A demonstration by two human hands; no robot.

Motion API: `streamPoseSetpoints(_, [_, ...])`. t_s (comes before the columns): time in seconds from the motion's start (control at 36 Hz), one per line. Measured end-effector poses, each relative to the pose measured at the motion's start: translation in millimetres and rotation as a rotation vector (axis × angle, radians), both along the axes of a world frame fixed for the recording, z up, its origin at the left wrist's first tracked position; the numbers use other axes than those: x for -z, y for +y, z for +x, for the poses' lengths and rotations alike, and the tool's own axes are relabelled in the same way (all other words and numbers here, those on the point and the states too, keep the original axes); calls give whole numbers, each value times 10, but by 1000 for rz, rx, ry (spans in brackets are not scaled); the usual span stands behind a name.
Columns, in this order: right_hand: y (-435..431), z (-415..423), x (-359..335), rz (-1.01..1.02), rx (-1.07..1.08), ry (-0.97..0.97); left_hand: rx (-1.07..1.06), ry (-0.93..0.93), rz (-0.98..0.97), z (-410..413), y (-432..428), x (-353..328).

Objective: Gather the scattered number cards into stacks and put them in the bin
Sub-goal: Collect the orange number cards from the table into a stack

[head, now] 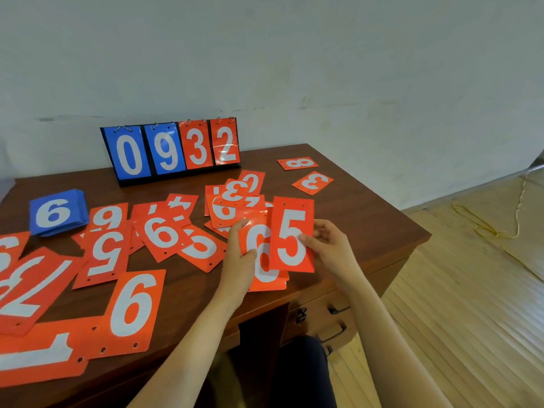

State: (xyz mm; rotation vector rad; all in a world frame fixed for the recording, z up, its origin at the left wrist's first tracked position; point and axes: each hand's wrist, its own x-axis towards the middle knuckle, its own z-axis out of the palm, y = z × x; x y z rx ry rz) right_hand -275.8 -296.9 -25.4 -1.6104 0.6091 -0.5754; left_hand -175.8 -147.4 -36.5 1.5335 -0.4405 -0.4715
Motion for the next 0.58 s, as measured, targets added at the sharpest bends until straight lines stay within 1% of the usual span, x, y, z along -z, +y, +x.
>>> streamPoseSetpoints(0.08, [19, 166, 43, -90, -14, 50, 4, 78, -83, 68, -36, -33])
streamPoseSetpoints(0.17, [77, 294, 106, -175, -10, 79, 0, 115, -107, 117, -80, -57])
streamPoseSetpoints(0.28, [193, 453, 240, -354, 9, 139, -30, -3, -73, 192, -91, 9])
streamPoseSetpoints(0.36, [177, 557, 338, -499, 3, 188, -90, -48, -34, 268, -35, 56])
streamPoseSetpoints(0.42, [140, 596, 359, -587, -63, 256, -146, -50, -36, 330, 37, 83])
streamPoseSetpoints(0.53, [110, 585, 423, -855, -309, 467, -234, -20, -41, 454, 225, 119])
streamPoseSetpoints(0.58, [88, 556, 471, -913, -380, 543, -258, 4, -44, 496, 296, 136])
